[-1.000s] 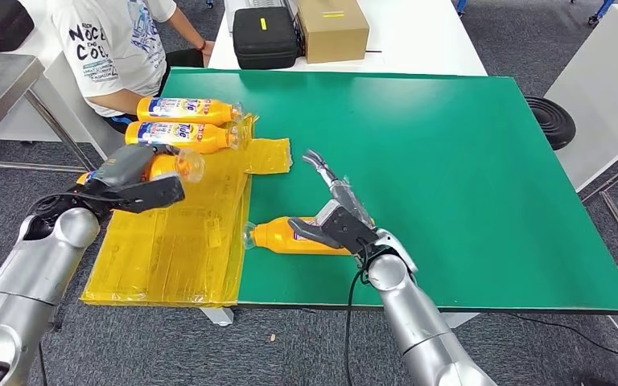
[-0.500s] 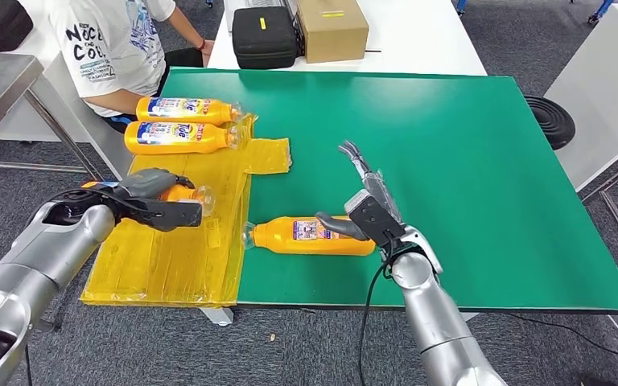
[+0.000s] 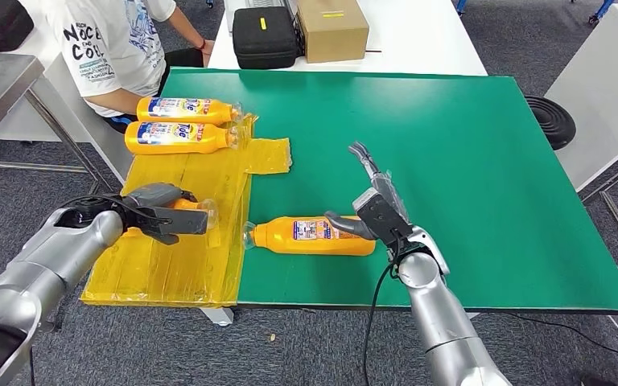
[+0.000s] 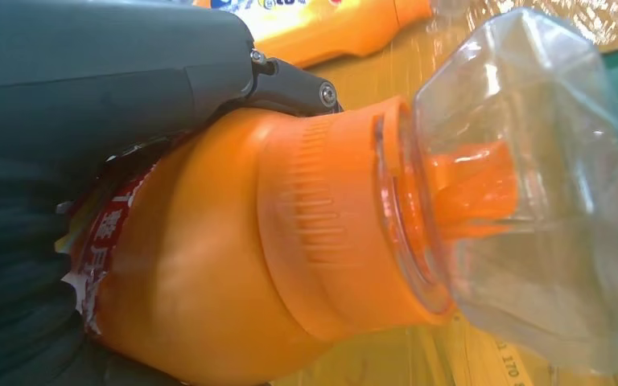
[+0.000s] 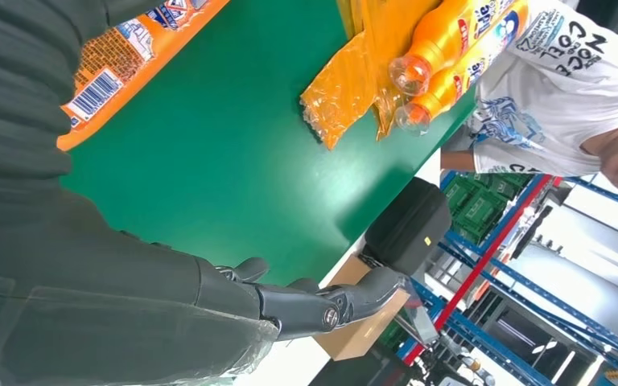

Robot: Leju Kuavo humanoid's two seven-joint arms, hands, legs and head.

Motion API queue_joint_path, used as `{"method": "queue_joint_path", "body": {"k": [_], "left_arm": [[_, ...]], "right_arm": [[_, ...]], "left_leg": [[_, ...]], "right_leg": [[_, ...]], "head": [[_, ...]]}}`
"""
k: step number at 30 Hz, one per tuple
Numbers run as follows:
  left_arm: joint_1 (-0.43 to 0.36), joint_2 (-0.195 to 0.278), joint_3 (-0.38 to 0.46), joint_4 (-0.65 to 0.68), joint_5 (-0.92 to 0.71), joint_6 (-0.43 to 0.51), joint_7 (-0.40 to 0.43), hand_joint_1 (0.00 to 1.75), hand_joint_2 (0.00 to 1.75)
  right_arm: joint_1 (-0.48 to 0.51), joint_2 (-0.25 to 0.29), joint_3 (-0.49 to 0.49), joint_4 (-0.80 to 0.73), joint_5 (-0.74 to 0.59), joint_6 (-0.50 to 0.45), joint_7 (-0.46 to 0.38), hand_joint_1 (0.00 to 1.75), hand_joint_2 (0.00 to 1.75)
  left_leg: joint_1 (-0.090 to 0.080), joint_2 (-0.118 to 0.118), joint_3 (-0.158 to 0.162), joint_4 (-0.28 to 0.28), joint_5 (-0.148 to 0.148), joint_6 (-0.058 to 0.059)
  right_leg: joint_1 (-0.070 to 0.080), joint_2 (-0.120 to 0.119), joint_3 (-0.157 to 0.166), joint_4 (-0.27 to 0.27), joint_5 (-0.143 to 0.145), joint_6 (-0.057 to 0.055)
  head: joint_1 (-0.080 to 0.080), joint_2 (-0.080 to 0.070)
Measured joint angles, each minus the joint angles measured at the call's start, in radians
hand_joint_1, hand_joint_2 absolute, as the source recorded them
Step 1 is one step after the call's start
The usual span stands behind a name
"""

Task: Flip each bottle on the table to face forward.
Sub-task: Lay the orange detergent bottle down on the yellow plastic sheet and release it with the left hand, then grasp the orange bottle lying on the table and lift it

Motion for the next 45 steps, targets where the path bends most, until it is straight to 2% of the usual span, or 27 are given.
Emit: {"method": "queue_joint_path", "body": {"k": [12, 19, 27, 32, 36, 38, 45], "left_arm": [[0.006, -0.029, -0.039, 0.066, 0.004, 0.039, 0.014, 1.75, 1.75], [0.032, -0.044, -0.053, 0.097, -0.02, 0.117, 0.05, 1.75, 1.75], [0.06, -0.064, -0.058, 0.122, -0.112, 0.257, 0.136, 1.75, 1.75], [0.069, -0.071, -0.058, 0.129, -0.133, 0.287, 0.153, 1.74, 1.75], [0.07, -0.073, -0.058, 0.136, -0.147, 0.272, 0.145, 1.59, 1.75], [0.065, -0.073, -0.058, 0.14, -0.152, 0.244, 0.129, 1.58, 1.75], [0.013, -0.07, -0.066, 0.164, -0.134, 0.026, 0.012, 1.6, 1.75]], "right_arm": [[0.013, 0.0, -0.012, 0.011, 0.004, -0.006, 0.0, 0.0, 1.75], [0.025, 0.002, -0.014, 0.029, 0.01, -0.006, -0.007, 0.0, 1.75], [0.021, 0.015, -0.014, 0.074, 0.012, -0.003, -0.033, 0.0, 1.75], [0.015, 0.017, -0.014, 0.098, 0.011, 0.001, -0.042, 0.0, 1.75], [0.01, 0.02, -0.014, 0.117, 0.01, 0.004, -0.047, 0.0, 1.75], [0.007, 0.022, -0.014, 0.125, 0.01, 0.004, -0.05, 0.0, 1.75], [-0.001, 0.026, -0.014, 0.153, 0.005, 0.004, -0.062, 0.0, 1.75]], "left_leg": [[0.0, 0.0, 0.0, 0.0, 0.0, 0.0], [0.0, 0.0, 0.0, 0.0, 0.0, 0.0], [0.0, -0.003, 0.004, -0.001, 0.0, 0.0], [0.0, -0.004, 0.006, -0.001, 0.001, 0.0], [0.0, -0.004, 0.006, -0.001, 0.003, 0.0], [0.0, -0.004, 0.006, -0.001, 0.004, 0.0], [0.0, -0.003, 0.006, -0.001, 0.004, 0.0]], "right_leg": [[0.0, 0.0, 0.0, 0.0, 0.0, 0.0], [0.0, 0.0, 0.0, 0.0, 0.0, 0.0], [0.0, -0.002, 0.006, 0.0, -0.001, 0.0], [0.0, -0.002, 0.008, 0.0, 0.0, -0.001], [0.0, -0.002, 0.008, 0.0, 0.002, -0.001], [0.0, -0.002, 0.008, 0.0, 0.003, -0.001], [0.0, -0.002, 0.008, 0.0, 0.003, -0.001]], "head": [[0.0, 0.0], [0.0, 0.0], [0.0, 0.0], [0.0, 0.0], [0.0, 0.0], [0.0, 0.0], [0.0, 0.0]]}}
